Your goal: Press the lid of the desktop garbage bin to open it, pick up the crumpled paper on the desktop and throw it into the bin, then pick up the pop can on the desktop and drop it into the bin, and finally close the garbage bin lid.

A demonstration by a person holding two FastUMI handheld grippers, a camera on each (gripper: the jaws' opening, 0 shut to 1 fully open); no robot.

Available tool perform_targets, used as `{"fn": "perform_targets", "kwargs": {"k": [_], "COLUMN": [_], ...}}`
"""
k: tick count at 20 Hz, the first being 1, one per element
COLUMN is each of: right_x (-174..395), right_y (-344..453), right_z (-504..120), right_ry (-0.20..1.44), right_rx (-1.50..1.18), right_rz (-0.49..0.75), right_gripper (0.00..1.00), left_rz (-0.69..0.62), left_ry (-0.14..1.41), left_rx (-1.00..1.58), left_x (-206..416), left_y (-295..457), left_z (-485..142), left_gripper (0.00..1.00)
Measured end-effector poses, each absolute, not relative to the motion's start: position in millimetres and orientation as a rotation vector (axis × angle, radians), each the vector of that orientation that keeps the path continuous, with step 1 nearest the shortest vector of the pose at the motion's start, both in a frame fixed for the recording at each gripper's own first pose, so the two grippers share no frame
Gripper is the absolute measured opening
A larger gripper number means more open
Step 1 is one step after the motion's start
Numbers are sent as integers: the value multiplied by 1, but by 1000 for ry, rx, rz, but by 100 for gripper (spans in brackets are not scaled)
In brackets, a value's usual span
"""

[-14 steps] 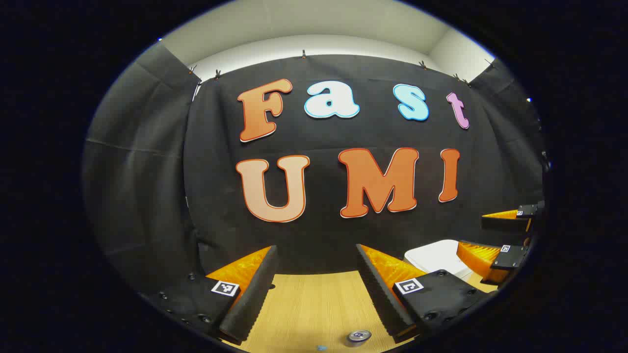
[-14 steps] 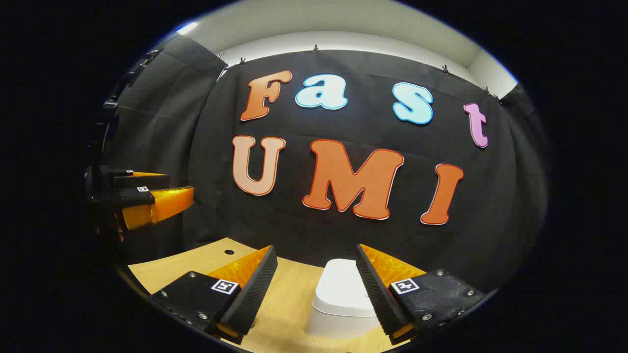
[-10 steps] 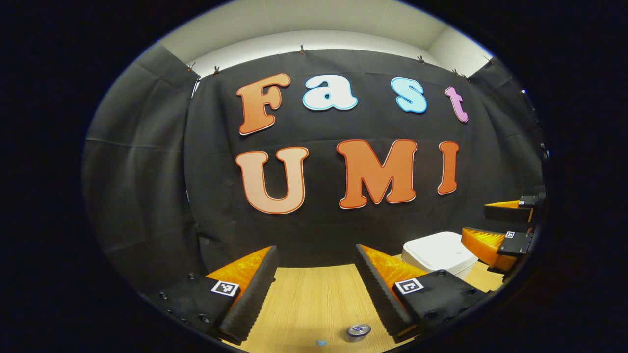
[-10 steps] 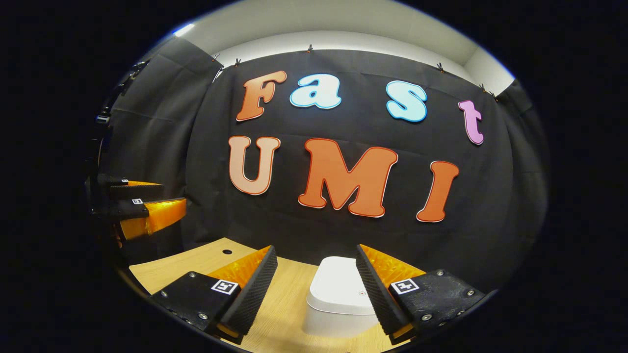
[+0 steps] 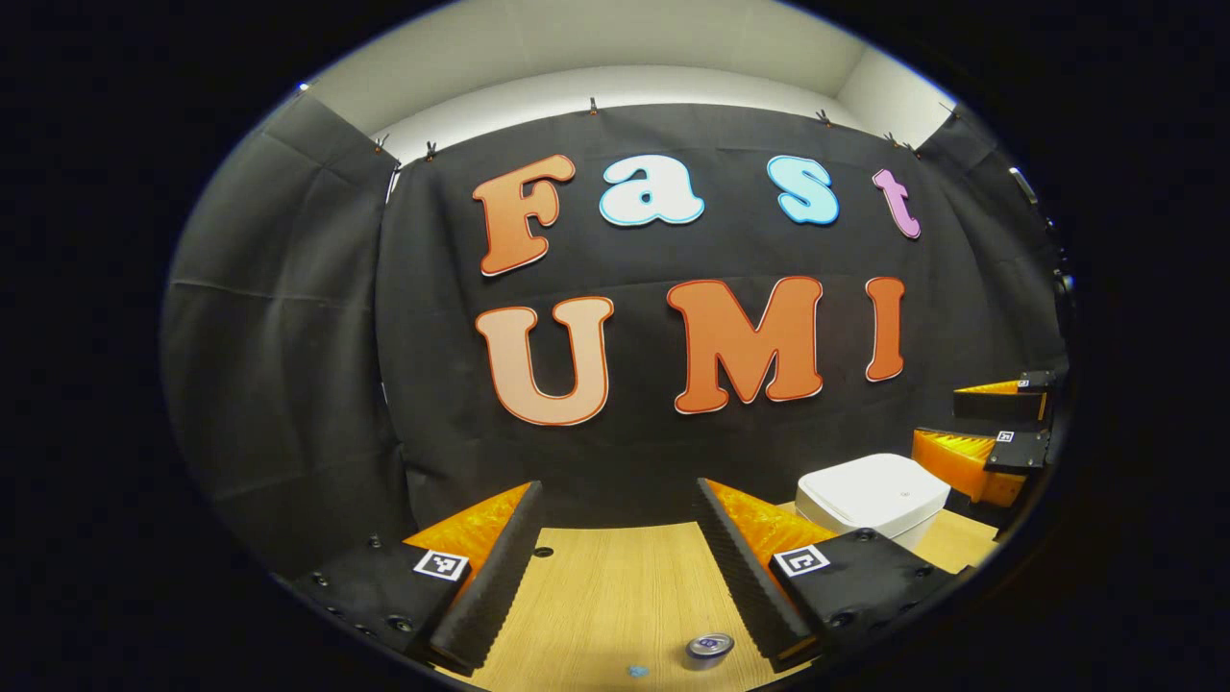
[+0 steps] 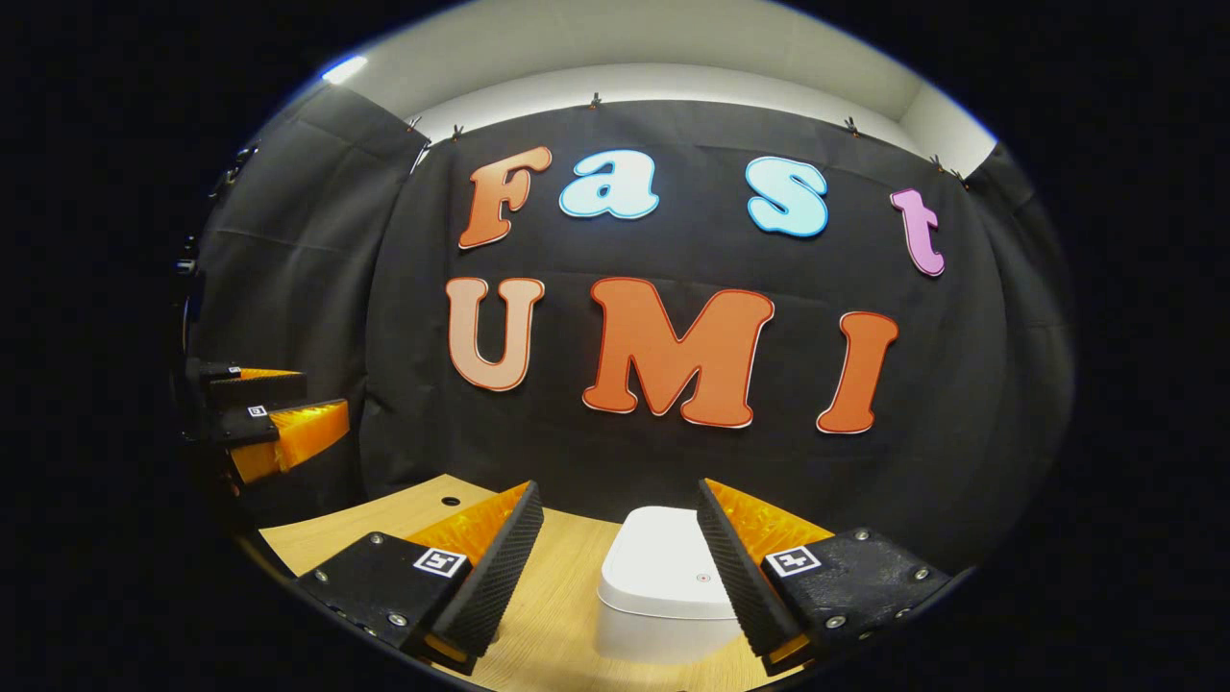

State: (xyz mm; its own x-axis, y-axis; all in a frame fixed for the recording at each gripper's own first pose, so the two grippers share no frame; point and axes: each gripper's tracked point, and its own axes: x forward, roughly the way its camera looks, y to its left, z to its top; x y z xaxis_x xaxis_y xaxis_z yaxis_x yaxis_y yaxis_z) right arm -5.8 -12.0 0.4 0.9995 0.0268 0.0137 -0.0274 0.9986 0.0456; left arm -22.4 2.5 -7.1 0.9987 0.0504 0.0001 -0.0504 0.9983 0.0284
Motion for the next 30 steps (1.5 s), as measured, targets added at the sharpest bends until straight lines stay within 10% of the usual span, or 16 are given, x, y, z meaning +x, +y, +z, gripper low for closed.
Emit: {"fn": "perform_targets", "kwargs": {"k": [30], "right_x": [25], "right_y": [-73], "right_z": [-45], "right_ry": [76], "right_rx": [42], "right_rz": [59], "right_gripper": [91], "left_rz": [214], "left_ry": [205], "left_rx": [34], "left_x": [-32], "left_y": [26], "left_z": [-81], "left_gripper": [99]}}
